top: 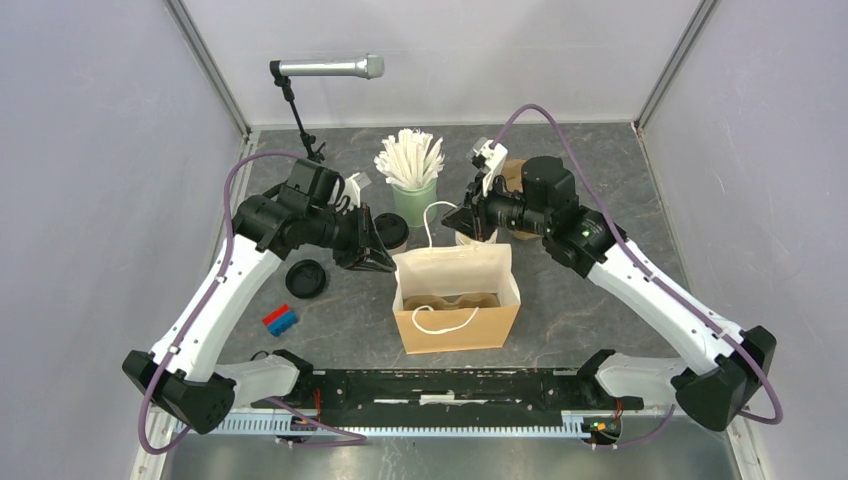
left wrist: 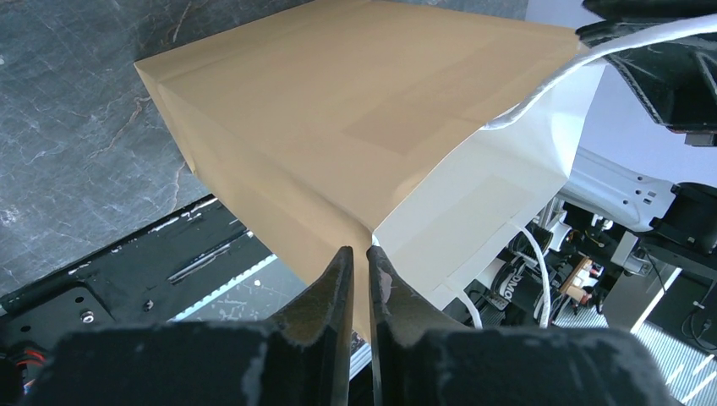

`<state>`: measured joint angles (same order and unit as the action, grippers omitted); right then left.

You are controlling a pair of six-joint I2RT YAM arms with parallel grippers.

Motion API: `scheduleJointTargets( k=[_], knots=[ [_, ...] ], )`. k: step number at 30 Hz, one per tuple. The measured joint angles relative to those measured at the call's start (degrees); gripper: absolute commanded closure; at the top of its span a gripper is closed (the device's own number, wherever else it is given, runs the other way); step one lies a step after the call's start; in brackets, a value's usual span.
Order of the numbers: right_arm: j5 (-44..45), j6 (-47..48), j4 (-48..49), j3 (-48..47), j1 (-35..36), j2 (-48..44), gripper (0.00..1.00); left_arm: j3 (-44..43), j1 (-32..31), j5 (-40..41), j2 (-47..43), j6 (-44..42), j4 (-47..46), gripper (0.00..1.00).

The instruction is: Pack the takeout coffee

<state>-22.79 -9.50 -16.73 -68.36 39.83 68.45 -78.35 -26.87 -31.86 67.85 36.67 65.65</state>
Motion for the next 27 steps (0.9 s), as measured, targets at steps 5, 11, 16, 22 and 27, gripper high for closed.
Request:
scheduleJointTargets(
  k=[5, 11, 16, 22, 27],
  knots=[
    [-10.25, -9.29, 0.68, 0.07, -4.00, 2.54, 0.88, 0.07, 0.00, 0.17, 0.00, -0.04, -0.04, 0.84],
    [-16.52, -19.96, 4.74, 3.37, -7.45, 2.99, 0.83, 0.83, 0.00, 0.26, -0.28, -0.07, -0.44, 0.85],
    [-18.23, -26.12, 6.93, 6.40, -9.35, 4.09, 0.73, 0.94, 0.00, 0.26, -0.28, -0.09, -0.85, 0.84],
    [-18.38, -28.26, 7.21, 7.74, -10.73, 4.85, 0.68, 0.94, 0.00, 0.26, -0.22, -0.07, -0.98, 0.84],
    [-18.14, -27.50, 5.22, 4.98, -11.69, 5.29, 0.57, 0.94, 0.00, 0.24, 0.11, -0.09, -1.07, 0.84]
  ],
)
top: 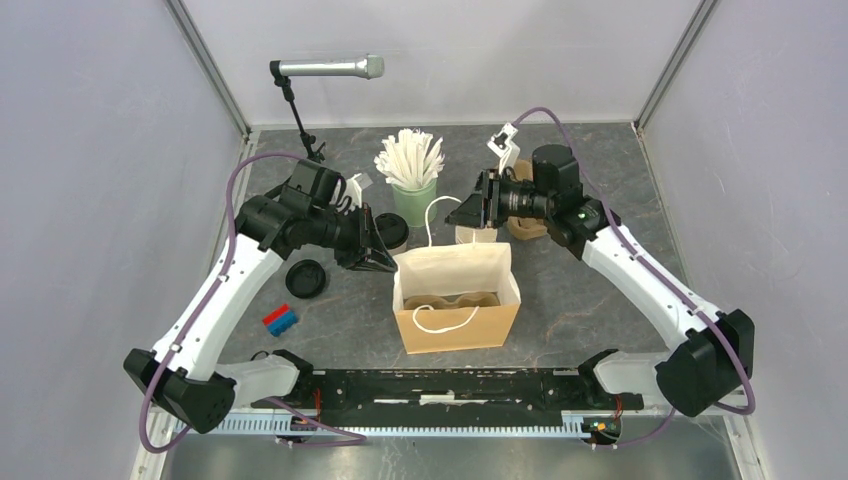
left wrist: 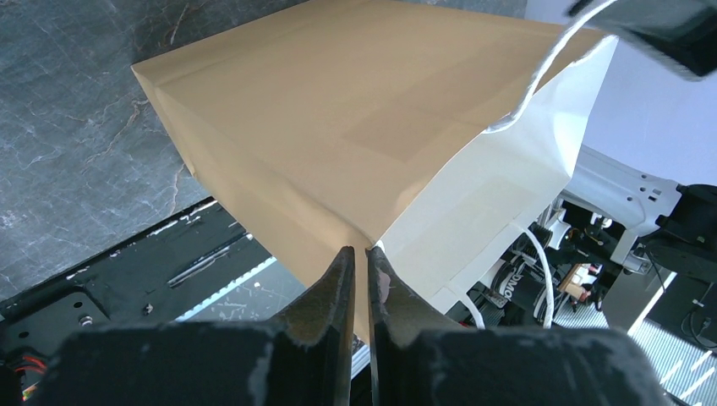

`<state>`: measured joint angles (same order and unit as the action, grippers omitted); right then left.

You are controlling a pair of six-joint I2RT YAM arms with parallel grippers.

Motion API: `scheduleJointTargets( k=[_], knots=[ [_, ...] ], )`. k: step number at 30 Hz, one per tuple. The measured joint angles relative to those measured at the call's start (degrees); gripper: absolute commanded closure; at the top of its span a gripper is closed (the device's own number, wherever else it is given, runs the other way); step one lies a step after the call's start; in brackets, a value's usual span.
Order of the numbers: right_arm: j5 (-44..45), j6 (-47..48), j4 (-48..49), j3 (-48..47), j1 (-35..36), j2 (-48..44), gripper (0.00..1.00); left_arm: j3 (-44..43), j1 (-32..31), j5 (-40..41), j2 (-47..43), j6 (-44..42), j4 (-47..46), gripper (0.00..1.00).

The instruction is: Pack the takeout coffee

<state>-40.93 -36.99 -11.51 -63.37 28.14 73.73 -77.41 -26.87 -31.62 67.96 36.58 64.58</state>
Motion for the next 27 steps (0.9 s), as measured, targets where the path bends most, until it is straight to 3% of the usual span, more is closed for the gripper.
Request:
scheduleJointTargets(
  k=[7, 13, 23, 27],
  knots=[
    [0.00, 0.87, 1.77, -5.49, -0.15, 0.66, 0.59, -0.33, 0.00, -0.15, 1.05, -0.44, -0.02, 0.84],
    [0.02, 0.57, 3.58, -5.62, -0.42, 2.73, 0.82, -0.31, 0.00, 1.36, 1.84, -1.55, 0.52, 0.84],
    [0.55, -0.46, 2.29, -1.88, -0.87, 4.35, 0.77, -0.31, 0.00, 1.55, 1.90, -1.73, 1.07, 0.83],
    [1.11, 0.02, -0.20, 0.09, -0.90, 4.35, 0.70, -0.28, 0.00, 1.55, 1.90, -1.73, 1.22, 0.78]
  ],
)
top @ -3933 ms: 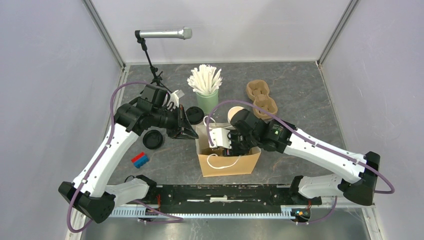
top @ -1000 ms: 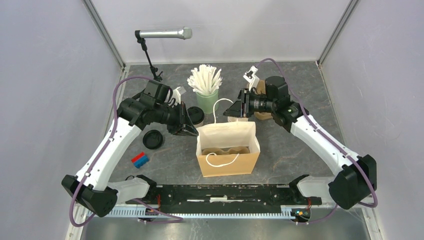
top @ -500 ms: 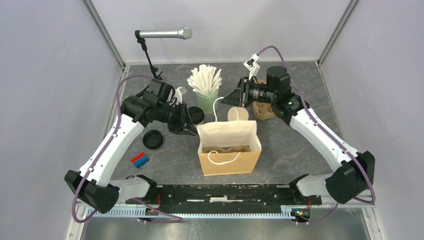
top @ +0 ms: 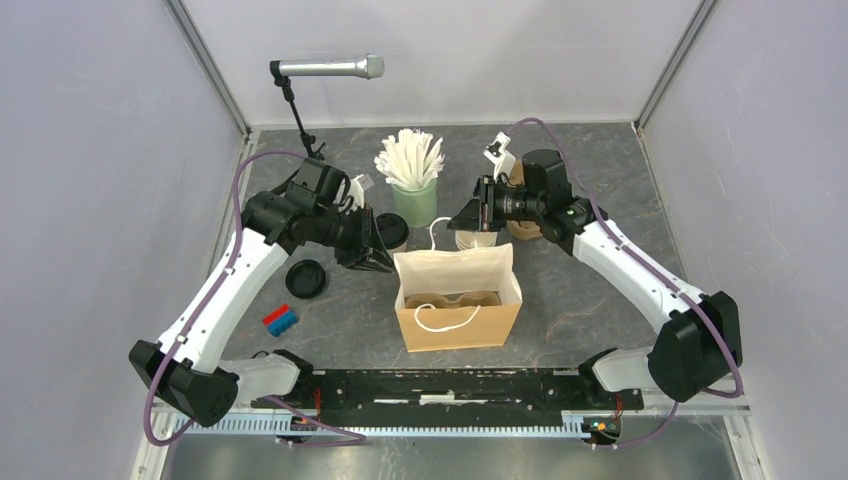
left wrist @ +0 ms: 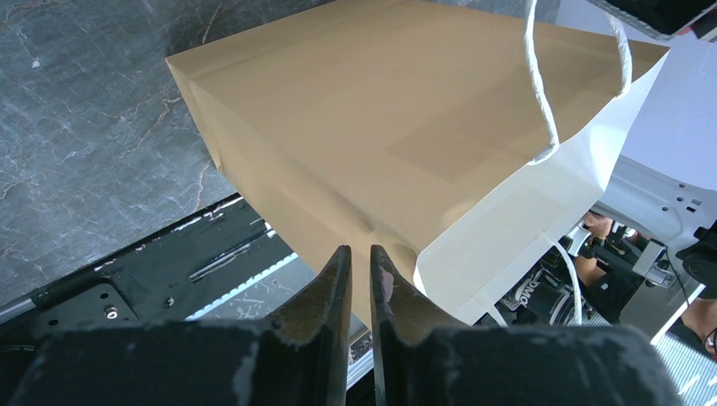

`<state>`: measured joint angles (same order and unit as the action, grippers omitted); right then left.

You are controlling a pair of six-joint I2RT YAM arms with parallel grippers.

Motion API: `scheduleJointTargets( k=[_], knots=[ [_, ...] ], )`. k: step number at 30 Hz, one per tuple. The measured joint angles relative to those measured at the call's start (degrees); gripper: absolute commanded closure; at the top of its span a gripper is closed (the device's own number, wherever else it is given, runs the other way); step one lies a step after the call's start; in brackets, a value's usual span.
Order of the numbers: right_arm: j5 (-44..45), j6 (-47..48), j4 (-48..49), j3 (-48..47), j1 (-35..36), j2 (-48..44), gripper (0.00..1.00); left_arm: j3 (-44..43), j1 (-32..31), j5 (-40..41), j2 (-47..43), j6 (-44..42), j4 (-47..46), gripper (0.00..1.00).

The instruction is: Pack the takeout coffee

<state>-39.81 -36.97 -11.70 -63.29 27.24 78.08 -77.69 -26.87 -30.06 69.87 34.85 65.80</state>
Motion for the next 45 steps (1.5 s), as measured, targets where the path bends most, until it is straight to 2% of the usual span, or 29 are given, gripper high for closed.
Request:
scheduleJointTargets(
  k=[9, 16, 22, 25, 28, 32, 37, 45],
  knots=[
    [2.89, 2.58, -7.17, -2.51, -0.33, 0.00, 0.44, -0.55, 0.00, 3.02, 0.13, 0.04, 0.39, 0.62],
    [9.16, 3.98, -12.55, -14.05, -0.33, -1.68, 0.36, -5.40, 0.00, 10.51, 0.42, -0.42, 0.76, 0.53],
    [14.99, 10.19, -22.25, -25.44, -0.33, -3.37, 0.24, -5.99, 0.07, 11.56, -1.07, -0.39, 0.52, 0.46],
    [17.31, 13.97, -25.40, -29.22, -0.33, -5.11, 0.23, -5.99, 0.07, 11.54, -1.46, -0.39, 0.46, 0.45],
    [18.45, 15.87, -27.78, -25.92, -0.33, -10.03, 0.26, -6.05, 0.07, 11.56, -1.68, -0.31, 0.44, 0.43],
    [18.05, 18.08, -29.86, -20.35, -0.37, -15.30, 0.27, -6.03, 0.07, 10.49, -2.45, 0.55, -0.33, 0.36],
    [20.94, 21.66, -31.06, -19.71, -0.37, -15.72, 0.25, -6.03, 0.07, 8.72, -2.89, 1.29, -1.05, 0.31],
    [28.04, 24.30, -30.82, -19.74, -0.37, -15.34, 0.23, -6.03, -0.52, 7.26, -0.83, 1.14, -0.57, 0.31]
  ],
)
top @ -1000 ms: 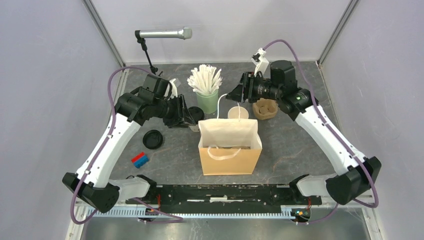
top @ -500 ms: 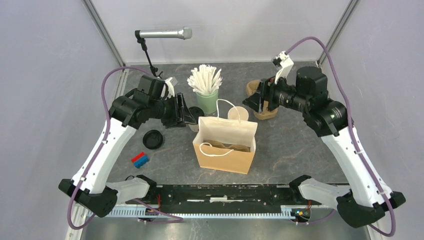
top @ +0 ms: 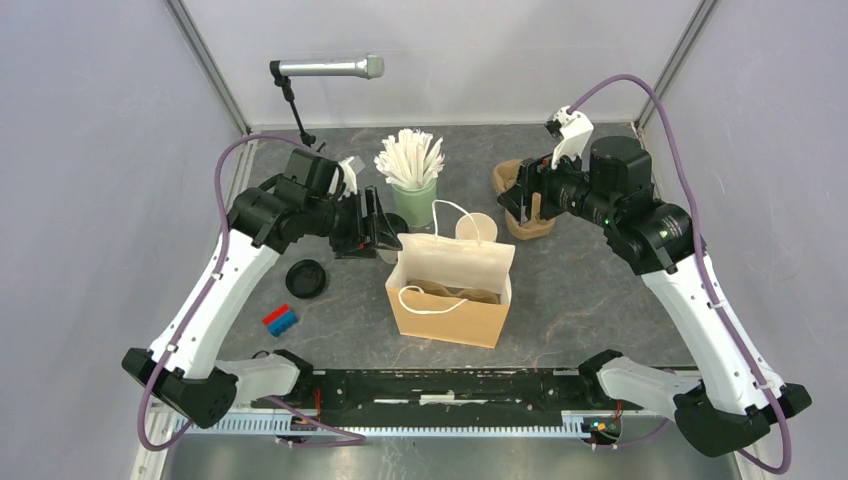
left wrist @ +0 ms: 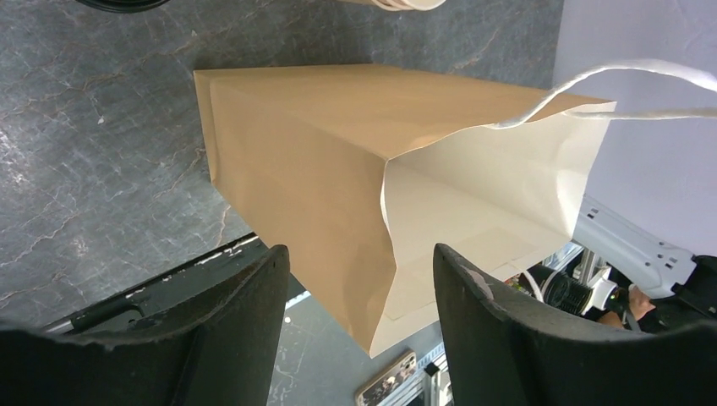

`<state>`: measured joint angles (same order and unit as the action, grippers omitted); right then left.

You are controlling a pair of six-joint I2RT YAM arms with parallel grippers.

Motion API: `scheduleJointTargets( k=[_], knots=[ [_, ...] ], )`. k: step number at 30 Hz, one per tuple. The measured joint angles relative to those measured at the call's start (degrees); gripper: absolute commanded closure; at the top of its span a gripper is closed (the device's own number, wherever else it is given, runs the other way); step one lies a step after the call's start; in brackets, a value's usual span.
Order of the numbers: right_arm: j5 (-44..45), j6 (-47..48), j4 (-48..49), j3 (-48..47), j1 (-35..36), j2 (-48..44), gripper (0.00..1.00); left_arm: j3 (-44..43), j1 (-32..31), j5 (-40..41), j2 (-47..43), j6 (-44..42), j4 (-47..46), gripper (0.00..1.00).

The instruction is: Pack the takeout coffee

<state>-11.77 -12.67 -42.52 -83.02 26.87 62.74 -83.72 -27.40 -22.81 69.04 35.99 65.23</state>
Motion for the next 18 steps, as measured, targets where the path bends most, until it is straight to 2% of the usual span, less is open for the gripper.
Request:
scheduleJointTargets(
  k=[7, 9, 13, 16, 18],
  knots=[
    [3.45, 1.01, 0.00, 0.00, 0.00, 0.00, 0.23, 0.00, -3.34, 1.90, 2.82, -1.18, 1.68, 0.40],
    [4.26, 1.27, 0.02, 0.00, 0.00, 0.00, 0.23, -0.02, -4.37, 2.73, 3.56, -1.20, 2.36, 0.46],
    [5.01, 1.88, 0.57, 0.00, 0.00, 0.13, 0.23, -1.33, -6.86, 4.13, 5.51, -1.62, 4.37, 0.80],
    [5.27, 2.34, 1.81, 0.31, 0.00, 0.37, 0.23, -2.69, -7.72, 4.81, 6.16, -1.66, 6.49, 0.94],
    [5.22, 2.69, 2.54, 0.74, 0.00, 0.42, 0.23, -4.04, -7.74, 5.25, 6.21, -1.68, 8.94, 0.97]
  ],
)
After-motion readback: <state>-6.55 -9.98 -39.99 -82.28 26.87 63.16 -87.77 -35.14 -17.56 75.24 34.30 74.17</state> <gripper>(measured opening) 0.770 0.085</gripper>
